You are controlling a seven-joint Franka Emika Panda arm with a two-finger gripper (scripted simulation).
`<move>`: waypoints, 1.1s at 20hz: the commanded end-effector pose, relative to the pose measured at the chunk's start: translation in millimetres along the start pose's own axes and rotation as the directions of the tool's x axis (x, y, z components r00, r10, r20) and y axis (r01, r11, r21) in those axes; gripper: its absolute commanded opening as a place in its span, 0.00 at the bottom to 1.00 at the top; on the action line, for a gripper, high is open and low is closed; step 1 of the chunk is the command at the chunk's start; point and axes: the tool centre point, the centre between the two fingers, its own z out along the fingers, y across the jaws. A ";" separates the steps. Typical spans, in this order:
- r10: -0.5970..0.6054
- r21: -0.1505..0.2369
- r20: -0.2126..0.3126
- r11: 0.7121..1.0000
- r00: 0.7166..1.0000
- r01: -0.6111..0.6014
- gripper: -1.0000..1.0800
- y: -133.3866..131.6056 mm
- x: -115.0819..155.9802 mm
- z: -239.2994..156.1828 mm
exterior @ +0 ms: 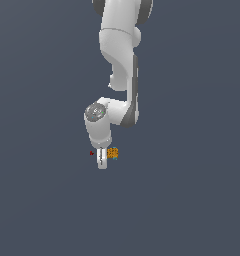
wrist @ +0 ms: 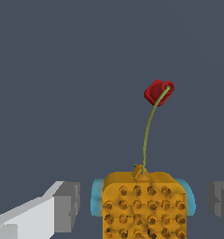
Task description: Pick up the object and move it to a goal position.
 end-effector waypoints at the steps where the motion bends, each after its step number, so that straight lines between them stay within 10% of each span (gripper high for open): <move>1: 0.001 0.001 0.000 1.000 1.000 -0.001 0.96 -0.6 0.1 7.6; 4: 0.001 0.001 0.000 1.000 1.000 -0.001 0.96 -1.2 0.2 10.1; 5: 0.001 0.001 0.000 1.000 1.000 -0.001 0.00 -1.2 0.2 10.1; 22: 0.001 0.003 0.000 1.000 1.000 -0.001 0.00 4.0 -7.1 5.0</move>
